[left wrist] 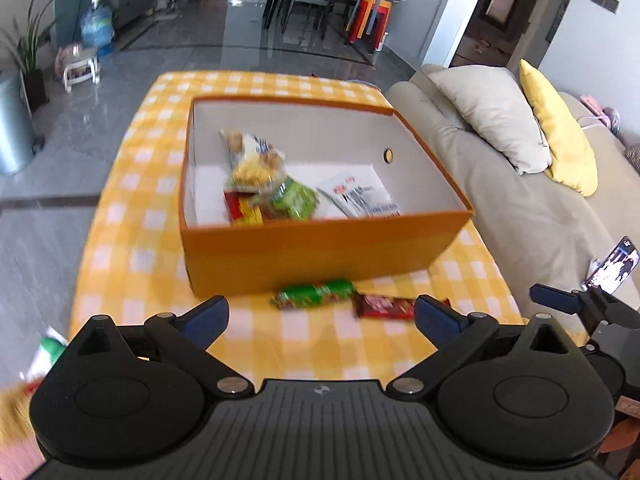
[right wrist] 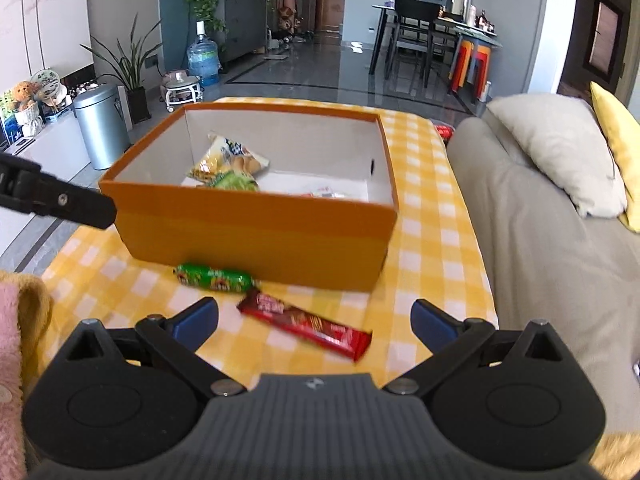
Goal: Organize snacks
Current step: 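Move both tools back toward the sausage stick and chocolate bar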
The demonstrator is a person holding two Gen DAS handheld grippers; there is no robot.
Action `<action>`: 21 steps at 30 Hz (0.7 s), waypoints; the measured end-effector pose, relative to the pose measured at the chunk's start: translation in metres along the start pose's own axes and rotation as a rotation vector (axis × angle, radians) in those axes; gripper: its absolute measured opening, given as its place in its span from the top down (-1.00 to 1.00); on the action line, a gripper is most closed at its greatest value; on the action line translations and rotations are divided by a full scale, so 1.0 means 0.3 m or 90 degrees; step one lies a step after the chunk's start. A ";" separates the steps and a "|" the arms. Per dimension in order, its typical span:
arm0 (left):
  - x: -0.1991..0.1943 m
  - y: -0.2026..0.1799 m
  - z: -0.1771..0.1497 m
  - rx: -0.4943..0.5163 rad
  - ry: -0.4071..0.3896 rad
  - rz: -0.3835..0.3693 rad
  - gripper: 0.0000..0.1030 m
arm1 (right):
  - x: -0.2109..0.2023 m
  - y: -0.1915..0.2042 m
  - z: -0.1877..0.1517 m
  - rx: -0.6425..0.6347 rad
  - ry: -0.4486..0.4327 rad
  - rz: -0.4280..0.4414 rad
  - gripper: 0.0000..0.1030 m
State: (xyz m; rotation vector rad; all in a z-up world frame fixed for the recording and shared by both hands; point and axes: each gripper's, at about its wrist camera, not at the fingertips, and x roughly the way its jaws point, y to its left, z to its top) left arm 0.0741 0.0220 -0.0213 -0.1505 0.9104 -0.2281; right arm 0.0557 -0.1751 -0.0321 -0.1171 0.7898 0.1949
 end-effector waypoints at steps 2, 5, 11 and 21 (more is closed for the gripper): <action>0.010 -0.007 -0.023 -0.005 0.006 0.003 -1.00 | -0.003 -0.002 -0.019 0.004 0.005 -0.001 -0.92; 0.029 -0.011 -0.050 -0.015 0.015 0.006 -1.00 | -0.002 -0.003 -0.051 0.010 0.014 0.003 -0.92; 0.076 -0.006 -0.073 -0.027 0.042 0.012 -0.83 | 0.024 -0.002 -0.071 0.006 0.033 0.006 -0.92; 0.174 -0.013 -0.074 -0.018 0.082 0.023 -0.74 | 0.086 0.006 -0.072 -0.023 0.021 0.005 -0.89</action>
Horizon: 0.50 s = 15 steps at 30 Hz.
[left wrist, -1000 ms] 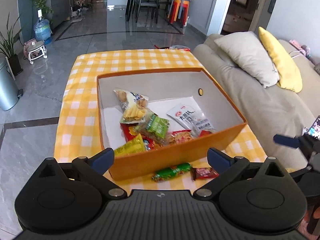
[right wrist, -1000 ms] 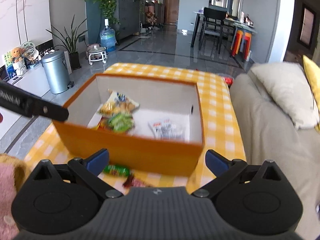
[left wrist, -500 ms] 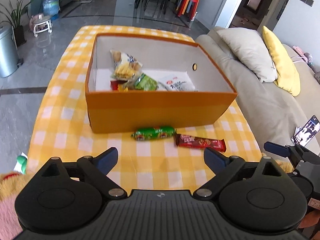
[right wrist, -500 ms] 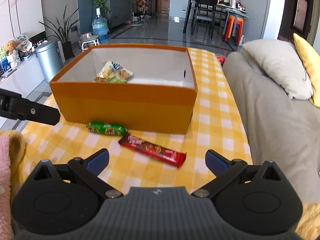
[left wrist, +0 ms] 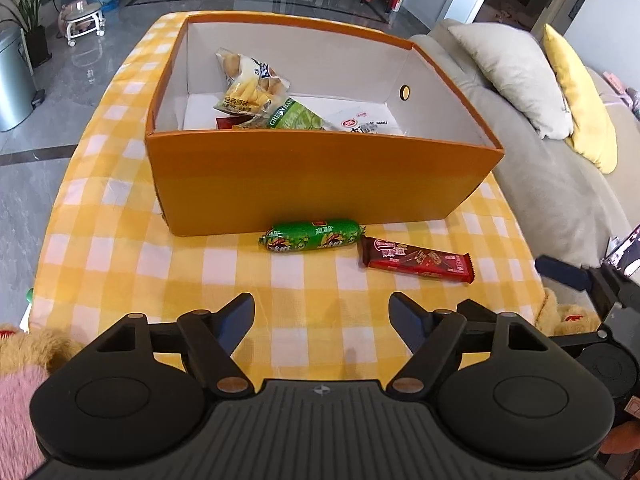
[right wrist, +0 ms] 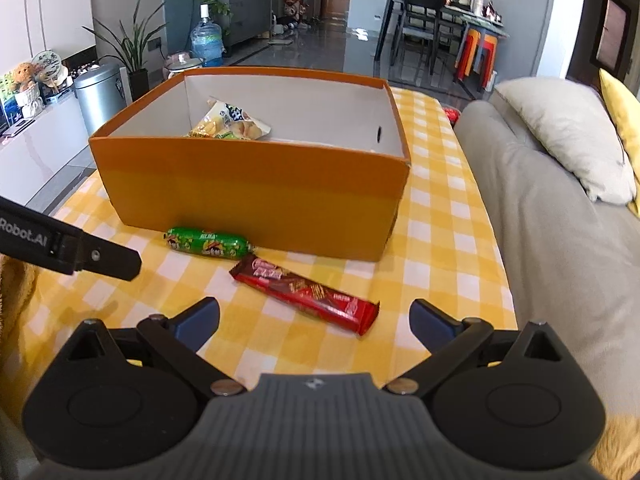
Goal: Organize snacks
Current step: 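Move both tools back toward the sausage stick and chocolate bar, then lower the left tool to the green sausage stick while the right tool approaches the red chocolate bar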
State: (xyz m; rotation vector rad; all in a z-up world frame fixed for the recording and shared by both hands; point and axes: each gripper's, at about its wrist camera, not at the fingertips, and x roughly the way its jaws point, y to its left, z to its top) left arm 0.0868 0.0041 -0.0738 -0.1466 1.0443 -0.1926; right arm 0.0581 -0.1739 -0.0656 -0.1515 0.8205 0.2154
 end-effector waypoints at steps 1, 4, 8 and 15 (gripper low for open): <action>0.009 -0.001 0.003 0.007 0.003 0.004 -0.74 | 0.007 0.002 0.004 -0.007 -0.004 0.003 -0.88; 0.039 -0.006 0.018 0.032 0.006 0.016 -0.74 | 0.040 0.011 0.014 -0.039 -0.011 0.007 -0.84; 0.091 -0.009 0.041 0.085 -0.002 0.030 -0.74 | 0.121 0.011 0.026 -0.068 0.014 0.011 -0.78; 0.167 -0.011 0.072 0.181 -0.016 0.038 -0.74 | 0.228 0.009 0.025 -0.106 0.046 0.028 -0.77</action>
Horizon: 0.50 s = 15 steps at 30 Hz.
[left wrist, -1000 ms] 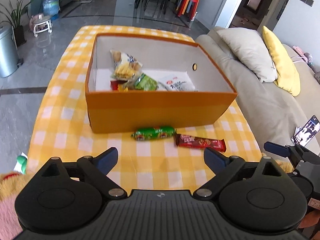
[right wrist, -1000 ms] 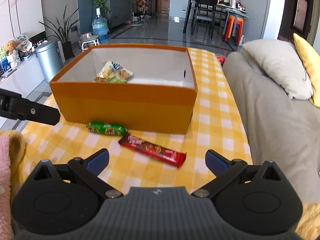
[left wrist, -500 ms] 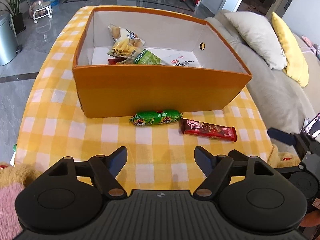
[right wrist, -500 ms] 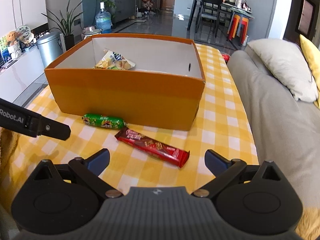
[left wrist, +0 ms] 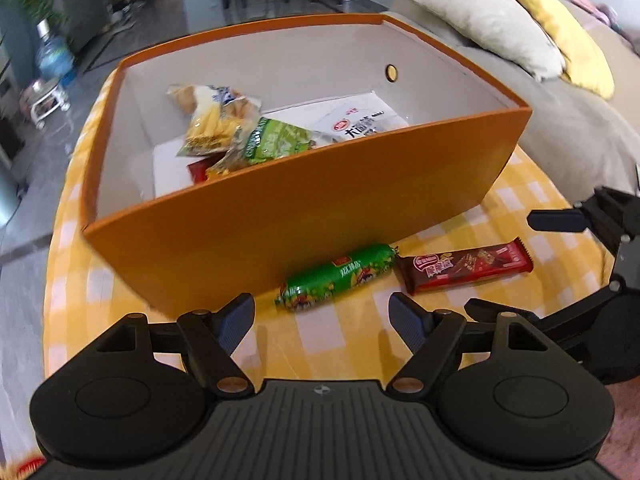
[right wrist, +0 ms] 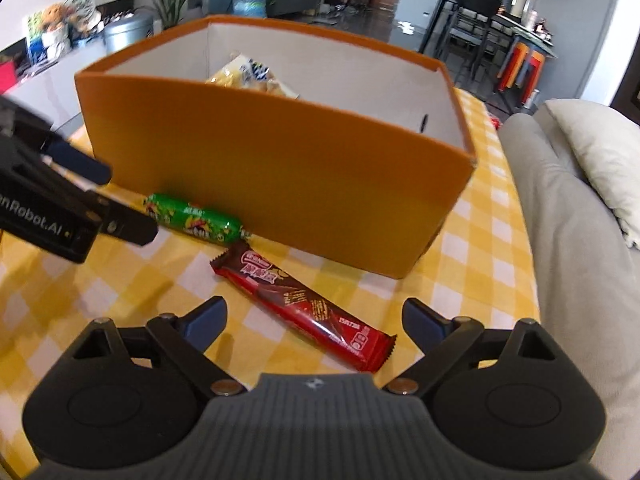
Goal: Organize snacks
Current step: 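Lower the left tool to the green sausage stick while the right tool approaches the red chocolate bar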
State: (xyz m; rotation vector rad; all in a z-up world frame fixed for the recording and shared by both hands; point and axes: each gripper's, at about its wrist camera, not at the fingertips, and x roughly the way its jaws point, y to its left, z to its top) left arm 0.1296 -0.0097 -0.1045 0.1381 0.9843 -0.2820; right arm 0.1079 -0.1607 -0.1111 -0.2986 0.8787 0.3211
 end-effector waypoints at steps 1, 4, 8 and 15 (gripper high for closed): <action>0.010 0.001 0.002 0.008 0.001 -0.002 -0.74 | 0.011 -0.001 0.000 0.000 0.004 0.004 -0.77; 0.044 0.004 0.010 0.026 0.002 -0.010 -0.74 | 0.039 -0.013 0.006 0.009 0.013 0.017 -0.77; 0.077 0.006 0.014 0.031 0.012 -0.033 -0.74 | 0.063 -0.027 0.008 0.019 0.025 0.033 -0.69; 0.080 -0.014 0.000 0.038 0.025 -0.071 -0.73 | 0.061 -0.015 0.008 0.017 0.053 0.034 -0.48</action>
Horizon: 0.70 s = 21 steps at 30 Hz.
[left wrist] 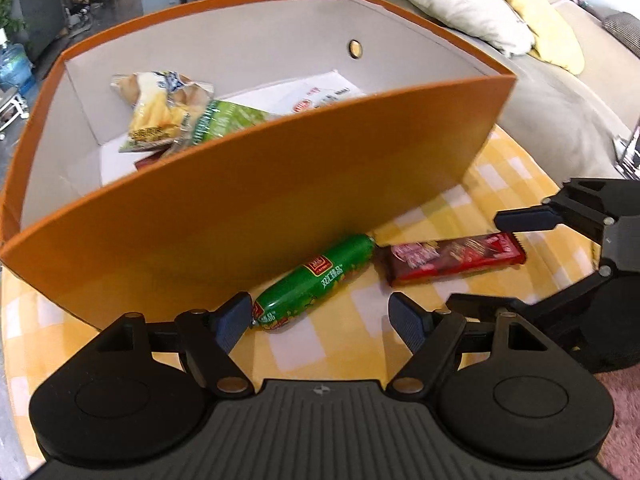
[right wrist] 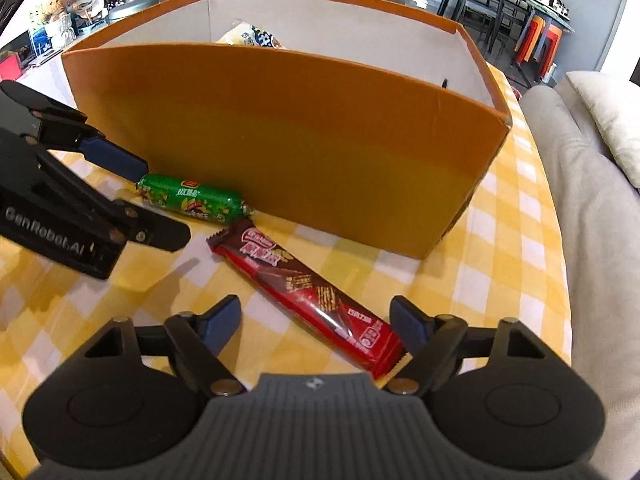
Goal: Organize snacks
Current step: 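Lower the left tool to the green sausage stick while the right tool approaches the red chocolate bar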
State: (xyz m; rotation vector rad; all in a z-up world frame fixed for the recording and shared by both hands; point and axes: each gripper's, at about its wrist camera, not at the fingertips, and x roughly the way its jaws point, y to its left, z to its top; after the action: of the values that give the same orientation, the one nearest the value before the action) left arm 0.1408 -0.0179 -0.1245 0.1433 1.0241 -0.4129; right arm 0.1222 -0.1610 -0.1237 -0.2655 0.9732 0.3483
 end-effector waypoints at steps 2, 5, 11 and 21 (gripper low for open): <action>-0.010 -0.013 -0.011 -0.001 0.005 -0.012 -0.73 | -0.009 0.005 -0.004 0.008 0.009 0.001 -0.43; -0.023 -0.032 -0.025 -0.001 0.019 -0.031 -0.70 | -0.030 0.013 -0.013 0.021 0.026 0.008 -0.33; -0.032 -0.059 -0.032 0.005 0.037 -0.050 -0.61 | -0.080 0.055 -0.042 0.032 0.047 0.040 -0.18; 0.019 -0.093 0.042 0.127 0.024 0.005 -0.55 | -0.057 0.028 -0.002 0.016 -0.004 0.033 0.03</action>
State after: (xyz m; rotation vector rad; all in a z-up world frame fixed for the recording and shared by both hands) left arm 0.1425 -0.0489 -0.1208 0.3354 1.0176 -0.5065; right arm 0.1095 -0.1564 -0.1103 -0.2159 0.9784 0.3845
